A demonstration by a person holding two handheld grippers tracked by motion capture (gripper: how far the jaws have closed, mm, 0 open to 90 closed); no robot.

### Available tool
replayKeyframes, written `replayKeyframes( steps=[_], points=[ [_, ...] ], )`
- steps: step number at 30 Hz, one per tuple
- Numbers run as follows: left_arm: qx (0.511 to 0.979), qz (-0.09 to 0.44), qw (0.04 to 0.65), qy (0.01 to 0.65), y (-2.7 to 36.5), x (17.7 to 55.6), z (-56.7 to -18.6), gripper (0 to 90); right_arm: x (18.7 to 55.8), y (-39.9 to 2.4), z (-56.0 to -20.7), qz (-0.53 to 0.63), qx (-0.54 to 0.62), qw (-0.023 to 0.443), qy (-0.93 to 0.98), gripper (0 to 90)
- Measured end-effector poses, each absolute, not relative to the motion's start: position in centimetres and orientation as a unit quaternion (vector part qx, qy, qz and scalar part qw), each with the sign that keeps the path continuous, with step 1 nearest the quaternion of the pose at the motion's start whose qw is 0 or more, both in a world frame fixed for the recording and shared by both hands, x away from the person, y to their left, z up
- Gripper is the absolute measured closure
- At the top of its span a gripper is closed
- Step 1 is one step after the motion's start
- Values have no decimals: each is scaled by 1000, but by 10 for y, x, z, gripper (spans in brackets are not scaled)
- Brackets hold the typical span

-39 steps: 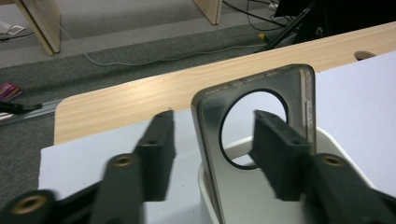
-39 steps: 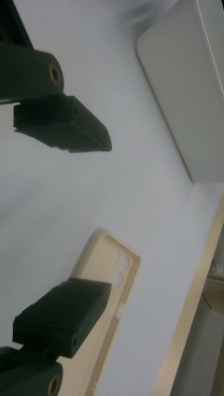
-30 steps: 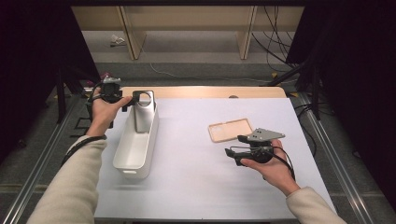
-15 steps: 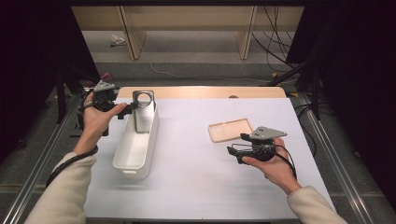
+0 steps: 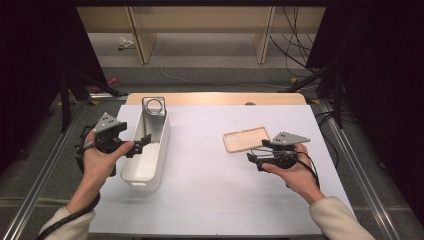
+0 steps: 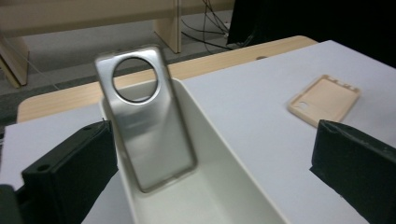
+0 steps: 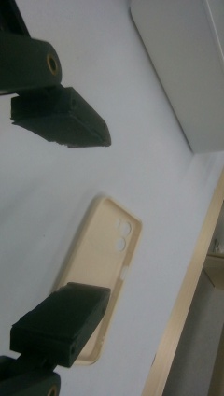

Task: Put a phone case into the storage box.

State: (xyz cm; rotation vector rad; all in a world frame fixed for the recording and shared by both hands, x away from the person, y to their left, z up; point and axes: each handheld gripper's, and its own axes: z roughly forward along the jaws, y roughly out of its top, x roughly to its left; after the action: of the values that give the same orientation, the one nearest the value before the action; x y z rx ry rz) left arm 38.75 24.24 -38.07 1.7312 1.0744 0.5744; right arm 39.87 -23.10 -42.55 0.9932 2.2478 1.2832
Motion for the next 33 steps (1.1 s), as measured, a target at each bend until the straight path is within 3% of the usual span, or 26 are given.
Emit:
replayKeyframes(
  steps=[11,26,30,33],
  points=[
    [731,227,506,397,208,338,-398,8,408,-240,-425,453,363,194,791,231],
    [730,223,513,392,201,335,-402,8,409,-247,-423,454,371,201,785,233],
    [732,222,514,388,199,334,-402,15,412,-250,-424,449,374,205,785,276],
    [729,218,516,393,199,334,-404,25,417,-253,-423,443,379,213,784,370]
  ],
)
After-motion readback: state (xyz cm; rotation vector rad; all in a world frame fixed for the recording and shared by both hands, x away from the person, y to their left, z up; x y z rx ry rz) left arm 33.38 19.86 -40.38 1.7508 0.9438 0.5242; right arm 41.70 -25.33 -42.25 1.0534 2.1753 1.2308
